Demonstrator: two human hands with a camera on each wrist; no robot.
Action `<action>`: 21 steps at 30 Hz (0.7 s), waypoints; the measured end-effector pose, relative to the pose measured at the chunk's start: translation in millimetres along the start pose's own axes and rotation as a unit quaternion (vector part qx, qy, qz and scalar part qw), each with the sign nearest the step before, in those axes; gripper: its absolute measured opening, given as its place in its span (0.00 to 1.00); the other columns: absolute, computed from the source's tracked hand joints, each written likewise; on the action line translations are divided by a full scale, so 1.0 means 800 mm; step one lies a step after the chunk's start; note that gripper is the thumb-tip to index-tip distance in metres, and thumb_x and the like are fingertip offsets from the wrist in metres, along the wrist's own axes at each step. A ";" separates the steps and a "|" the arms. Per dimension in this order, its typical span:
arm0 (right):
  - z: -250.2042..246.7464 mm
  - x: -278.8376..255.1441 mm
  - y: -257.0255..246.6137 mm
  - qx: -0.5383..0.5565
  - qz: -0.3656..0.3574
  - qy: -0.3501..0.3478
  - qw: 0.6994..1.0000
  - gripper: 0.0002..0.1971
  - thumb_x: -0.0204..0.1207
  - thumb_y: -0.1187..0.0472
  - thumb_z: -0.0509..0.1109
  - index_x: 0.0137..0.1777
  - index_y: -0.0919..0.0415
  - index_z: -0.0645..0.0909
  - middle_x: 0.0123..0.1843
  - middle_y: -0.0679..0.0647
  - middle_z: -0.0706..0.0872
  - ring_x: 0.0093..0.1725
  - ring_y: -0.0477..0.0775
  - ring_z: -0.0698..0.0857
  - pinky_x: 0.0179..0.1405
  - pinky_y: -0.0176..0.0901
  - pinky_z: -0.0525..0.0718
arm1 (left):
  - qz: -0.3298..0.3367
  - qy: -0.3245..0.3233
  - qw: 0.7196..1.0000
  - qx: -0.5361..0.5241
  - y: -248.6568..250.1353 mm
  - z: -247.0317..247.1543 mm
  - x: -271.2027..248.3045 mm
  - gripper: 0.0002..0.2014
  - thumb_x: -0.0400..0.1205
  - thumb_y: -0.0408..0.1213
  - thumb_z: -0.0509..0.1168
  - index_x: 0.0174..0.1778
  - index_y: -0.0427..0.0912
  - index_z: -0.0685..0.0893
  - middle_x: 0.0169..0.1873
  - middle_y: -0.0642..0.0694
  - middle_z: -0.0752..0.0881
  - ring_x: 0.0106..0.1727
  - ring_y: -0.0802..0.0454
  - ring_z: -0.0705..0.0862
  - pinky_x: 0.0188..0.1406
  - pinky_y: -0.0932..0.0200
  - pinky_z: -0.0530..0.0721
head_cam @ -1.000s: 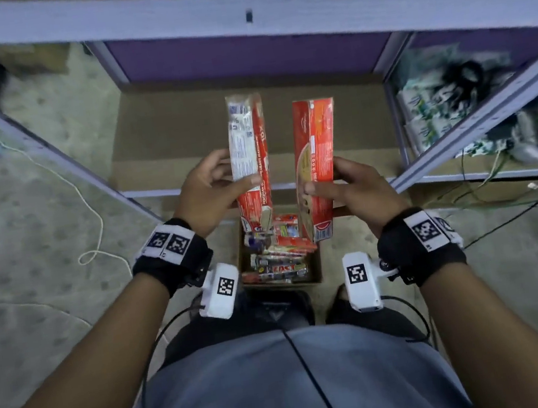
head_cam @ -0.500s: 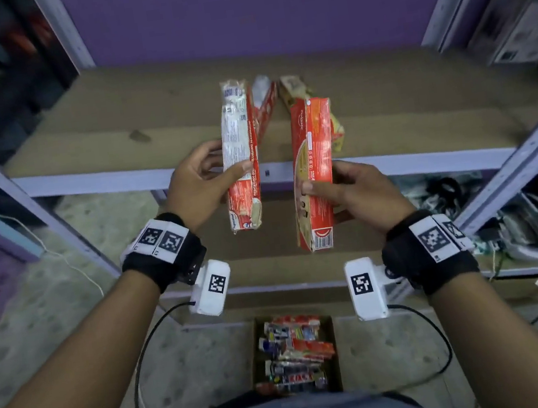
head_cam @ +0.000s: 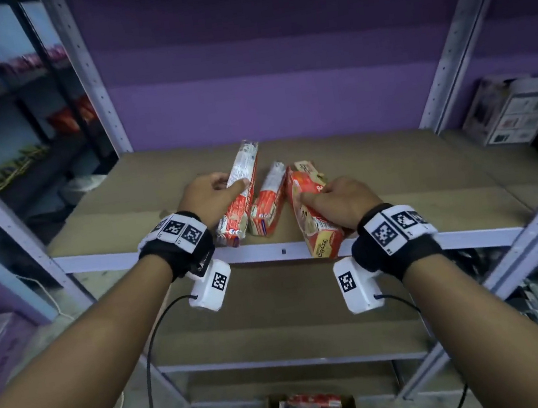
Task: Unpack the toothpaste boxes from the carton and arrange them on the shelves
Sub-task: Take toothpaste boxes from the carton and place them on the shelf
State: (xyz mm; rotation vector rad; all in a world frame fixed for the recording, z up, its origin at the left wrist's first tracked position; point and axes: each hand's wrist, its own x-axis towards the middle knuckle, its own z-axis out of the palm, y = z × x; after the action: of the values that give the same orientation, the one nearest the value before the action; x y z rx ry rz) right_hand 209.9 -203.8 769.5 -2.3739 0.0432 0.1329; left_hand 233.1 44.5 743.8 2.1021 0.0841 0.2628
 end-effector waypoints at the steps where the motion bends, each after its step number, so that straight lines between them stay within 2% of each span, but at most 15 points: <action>1: 0.002 0.005 -0.004 -0.028 0.003 0.007 1.000 0.20 0.75 0.36 0.68 0.41 0.54 0.84 0.34 0.47 0.85 0.32 0.45 0.83 0.26 0.35 0.73 | -0.001 -0.009 1.000 0.027 0.002 -0.001 0.006 0.22 0.76 0.59 0.71 0.60 0.50 0.87 0.51 0.53 0.90 0.49 0.55 0.89 0.54 0.56 0.86; 4: 0.009 0.018 -0.012 -0.082 0.006 0.003 0.997 0.21 0.76 0.37 0.68 0.37 0.55 0.80 0.33 0.48 0.82 0.33 0.47 0.82 0.28 0.37 0.74 | 0.005 -0.049 0.990 0.129 0.010 -0.001 0.021 0.18 0.79 0.56 0.68 0.59 0.49 0.88 0.49 0.51 0.91 0.45 0.55 0.89 0.48 0.61 0.83; 8: 0.019 0.030 -0.021 -0.121 0.005 0.000 0.993 0.20 0.76 0.39 0.70 0.40 0.57 0.81 0.37 0.52 0.85 0.36 0.51 0.85 0.31 0.39 0.80 | 0.002 -0.082 0.970 0.230 0.013 0.008 0.030 0.21 0.81 0.55 0.67 0.63 0.45 0.86 0.55 0.47 0.89 0.52 0.50 0.87 0.55 0.57 0.82; 11: 0.027 0.036 -0.027 -0.173 0.004 0.018 0.985 0.19 0.76 0.40 0.72 0.42 0.57 0.78 0.37 0.50 0.83 0.34 0.50 0.83 0.31 0.40 0.80 | -0.009 -0.089 0.968 0.237 0.009 0.018 0.034 0.22 0.80 0.55 0.68 0.66 0.45 0.85 0.59 0.46 0.88 0.58 0.48 0.86 0.57 0.59 0.81; 14: 0.032 0.040 -0.030 -0.188 0.001 0.032 0.982 0.21 0.75 0.40 0.73 0.51 0.59 0.82 0.46 0.53 0.87 0.44 0.55 0.88 0.42 0.45 0.87 | -0.005 -0.087 0.967 0.239 0.009 0.024 0.038 0.24 0.80 0.55 0.68 0.69 0.47 0.83 0.61 0.47 0.87 0.59 0.49 0.85 0.52 0.62 0.77; 17: 0.036 0.044 -0.033 -0.196 -0.007 0.039 0.980 0.22 0.74 0.40 0.73 0.55 0.59 0.84 0.52 0.55 0.90 0.49 0.56 0.89 0.48 0.45 0.88 | 0.004 -0.085 0.965 0.248 0.010 0.025 0.041 0.23 0.81 0.55 0.67 0.69 0.48 0.82 0.61 0.48 0.87 0.58 0.50 0.85 0.49 0.63 0.76; 19: 0.037 0.047 -0.035 -0.191 -0.012 0.039 0.981 0.23 0.73 0.39 0.74 0.57 0.57 0.83 0.53 0.55 0.90 0.51 0.56 0.89 0.53 0.48 0.88 | 0.017 -0.087 0.963 0.254 0.009 0.025 0.042 0.23 0.81 0.54 0.67 0.69 0.49 0.81 0.63 0.48 0.87 0.60 0.49 0.85 0.52 0.62 0.79; 21: 0.036 0.047 -0.036 -0.182 -0.023 0.034 0.982 0.24 0.73 0.39 0.74 0.61 0.56 0.82 0.55 0.54 0.89 0.54 0.56 0.88 0.57 0.50 0.88 | 0.030 -0.095 0.961 0.258 0.009 0.024 0.043 0.23 0.82 0.53 0.67 0.70 0.49 0.79 0.62 0.48 0.87 0.59 0.48 0.86 0.57 0.56 0.84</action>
State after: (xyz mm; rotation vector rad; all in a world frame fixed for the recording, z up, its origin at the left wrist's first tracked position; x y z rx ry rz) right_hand 247.1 -162.9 764.5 -2.7425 -0.0053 0.0387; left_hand 270.5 30.3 745.4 2.6421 -0.0303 0.0736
